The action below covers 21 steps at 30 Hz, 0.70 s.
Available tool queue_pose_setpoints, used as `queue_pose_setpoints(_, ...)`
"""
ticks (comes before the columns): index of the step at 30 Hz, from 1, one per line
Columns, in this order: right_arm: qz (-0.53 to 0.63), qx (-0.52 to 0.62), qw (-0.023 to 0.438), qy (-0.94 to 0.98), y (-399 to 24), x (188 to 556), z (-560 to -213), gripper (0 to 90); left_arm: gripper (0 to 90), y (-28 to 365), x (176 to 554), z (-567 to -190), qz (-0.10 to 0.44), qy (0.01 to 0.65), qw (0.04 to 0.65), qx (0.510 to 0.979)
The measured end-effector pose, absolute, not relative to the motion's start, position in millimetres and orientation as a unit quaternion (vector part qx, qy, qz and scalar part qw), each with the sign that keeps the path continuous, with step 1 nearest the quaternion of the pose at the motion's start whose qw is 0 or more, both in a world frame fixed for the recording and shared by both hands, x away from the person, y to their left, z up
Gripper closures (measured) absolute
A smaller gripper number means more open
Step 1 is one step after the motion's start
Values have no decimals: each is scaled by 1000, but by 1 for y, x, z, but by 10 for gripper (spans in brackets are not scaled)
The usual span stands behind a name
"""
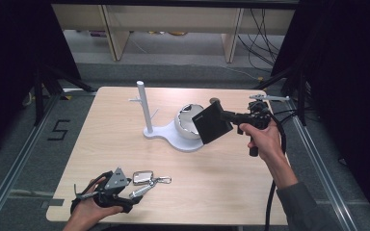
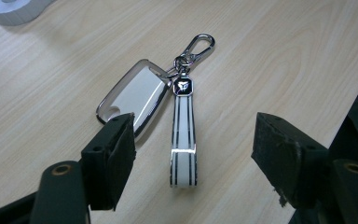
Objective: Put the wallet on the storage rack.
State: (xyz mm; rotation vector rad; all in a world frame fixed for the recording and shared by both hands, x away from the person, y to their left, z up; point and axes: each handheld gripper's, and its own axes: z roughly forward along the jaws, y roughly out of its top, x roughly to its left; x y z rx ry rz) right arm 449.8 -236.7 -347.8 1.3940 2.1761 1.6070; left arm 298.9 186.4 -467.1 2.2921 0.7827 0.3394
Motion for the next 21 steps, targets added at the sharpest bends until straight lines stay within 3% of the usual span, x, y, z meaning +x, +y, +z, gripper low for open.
queue_pose_setpoints(9, 510, 475, 71, 714, -238, 476, -349, 798, 286, 191, 299, -468, 126, 309, 350, 875)
queue_pose_setpoints(21, 492, 512, 59, 701, -227, 508, -361, 798, 280, 190, 298, -471, 122, 306, 344, 879)
